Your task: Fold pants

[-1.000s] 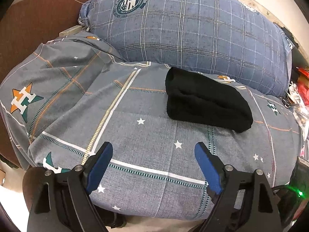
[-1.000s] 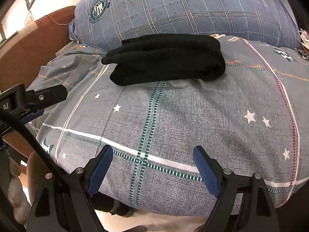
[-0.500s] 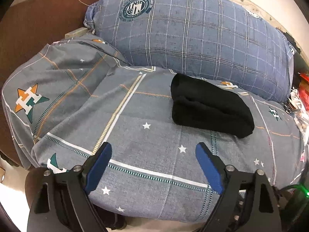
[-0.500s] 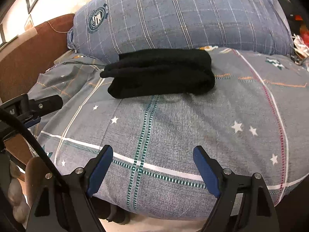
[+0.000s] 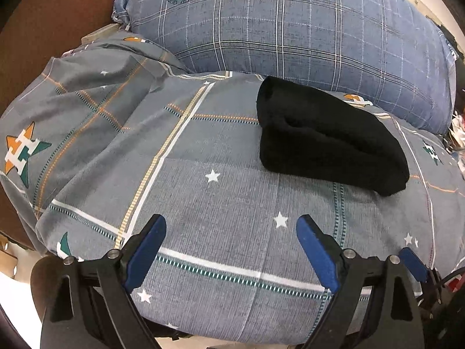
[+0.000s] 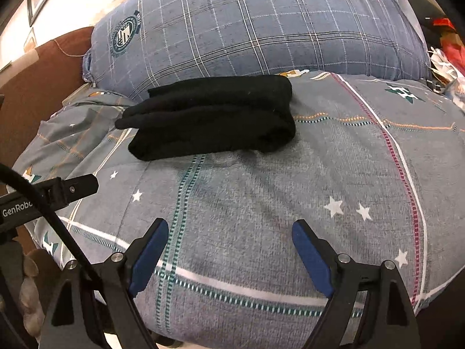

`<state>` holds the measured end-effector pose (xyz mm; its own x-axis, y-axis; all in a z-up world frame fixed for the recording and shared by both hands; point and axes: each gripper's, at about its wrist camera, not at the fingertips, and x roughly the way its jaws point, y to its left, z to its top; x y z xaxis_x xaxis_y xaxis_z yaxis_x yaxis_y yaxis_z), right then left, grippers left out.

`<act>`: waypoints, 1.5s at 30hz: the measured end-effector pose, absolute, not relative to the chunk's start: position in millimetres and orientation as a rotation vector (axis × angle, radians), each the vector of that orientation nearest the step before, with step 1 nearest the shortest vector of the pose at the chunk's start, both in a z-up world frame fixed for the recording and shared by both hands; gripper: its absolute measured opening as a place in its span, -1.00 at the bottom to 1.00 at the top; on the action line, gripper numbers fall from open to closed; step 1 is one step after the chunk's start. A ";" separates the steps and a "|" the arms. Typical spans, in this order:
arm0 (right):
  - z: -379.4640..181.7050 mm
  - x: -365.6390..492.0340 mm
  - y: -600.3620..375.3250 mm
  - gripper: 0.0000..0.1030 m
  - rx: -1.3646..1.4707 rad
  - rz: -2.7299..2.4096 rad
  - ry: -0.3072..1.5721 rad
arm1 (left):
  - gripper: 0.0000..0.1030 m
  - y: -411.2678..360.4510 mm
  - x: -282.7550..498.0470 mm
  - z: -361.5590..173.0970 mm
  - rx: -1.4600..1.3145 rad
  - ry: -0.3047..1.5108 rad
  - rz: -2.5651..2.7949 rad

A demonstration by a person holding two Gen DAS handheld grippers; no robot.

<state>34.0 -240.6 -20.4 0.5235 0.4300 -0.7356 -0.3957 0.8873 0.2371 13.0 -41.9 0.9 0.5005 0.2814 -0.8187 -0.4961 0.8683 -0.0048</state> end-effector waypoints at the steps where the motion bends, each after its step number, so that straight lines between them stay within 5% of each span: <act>1: -19.9 36.0 -240.9 0.76 0.043 0.492 0.894 | 0.76 -42.6 15.8 2.2 -0.251 0.937 0.475; 45: -17.1 98.1 -286.1 0.79 0.092 0.523 0.892 | 0.76 -86.9 87.2 28.1 -0.144 0.963 0.554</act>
